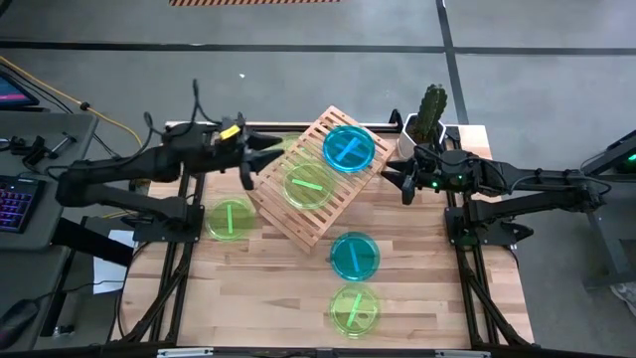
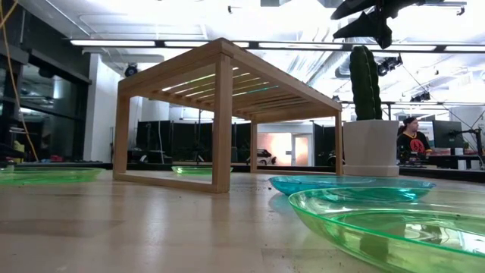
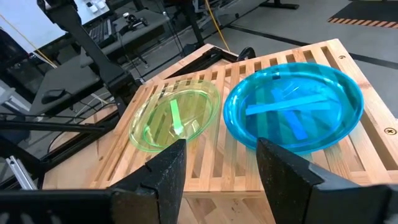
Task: Place and stack plates onto a shelf
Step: Stack the middle green plate on top of the green plate on the shelf
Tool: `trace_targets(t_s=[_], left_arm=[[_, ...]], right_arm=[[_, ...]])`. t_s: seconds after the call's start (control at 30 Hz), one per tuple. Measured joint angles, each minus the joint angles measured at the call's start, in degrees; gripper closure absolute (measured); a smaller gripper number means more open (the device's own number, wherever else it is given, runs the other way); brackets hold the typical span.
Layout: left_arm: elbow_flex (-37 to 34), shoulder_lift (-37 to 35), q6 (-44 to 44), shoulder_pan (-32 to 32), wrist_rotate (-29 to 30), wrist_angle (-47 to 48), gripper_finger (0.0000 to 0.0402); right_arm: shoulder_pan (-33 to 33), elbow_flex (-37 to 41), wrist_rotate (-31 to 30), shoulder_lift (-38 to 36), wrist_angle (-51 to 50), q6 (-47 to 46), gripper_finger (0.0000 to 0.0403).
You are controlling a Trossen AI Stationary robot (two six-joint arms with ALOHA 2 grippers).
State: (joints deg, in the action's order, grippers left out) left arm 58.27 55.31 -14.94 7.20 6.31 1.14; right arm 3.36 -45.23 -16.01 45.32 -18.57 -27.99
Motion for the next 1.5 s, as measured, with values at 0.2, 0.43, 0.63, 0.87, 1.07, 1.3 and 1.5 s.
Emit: trace_targets(t_s=[0.2,0.43,0.63,0.87,1.07,1.3,1.5], left_arm=[[-0.4,-4.1,1.4,0.9,0.8,6.0,0.0241],[0.8,-6.1,-7.2,6.0,0.9,25.2,0.0241],[4.0,-0.9,-14.2,15.4,-1.7,56.0,0.025],[3.8,8.0,-2.2,22.5,-10.1,74.5,0.0263],[-2.8,13.9,12.4,25.0,-16.9,76.0,0.0263],[-14.4,13.2,23.7,25.6,-17.4,66.1,0.0264],[-14.5,12.5,29.8,25.6,-9.1,56.3,0.0264]], right_arm=[[0.0,0.0,0.0,0.0,0.0,-0.2,0.0226],[0.0,0.0,0.0,0.0,0.0,-0.4,0.0226],[0.0,0.0,0.0,0.0,0.0,-0.4,0.0226],[0.0,0.0,0.0,0.0,0.0,-0.5,0.0226],[0.0,0.0,0.0,0.0,0.0,-0.5,0.0226],[0.0,0.0,-0.1,0.0,0.0,-0.5,0.0226],[0.0,0.0,-0.4,0.0,-0.1,-1.7,0.0226]])
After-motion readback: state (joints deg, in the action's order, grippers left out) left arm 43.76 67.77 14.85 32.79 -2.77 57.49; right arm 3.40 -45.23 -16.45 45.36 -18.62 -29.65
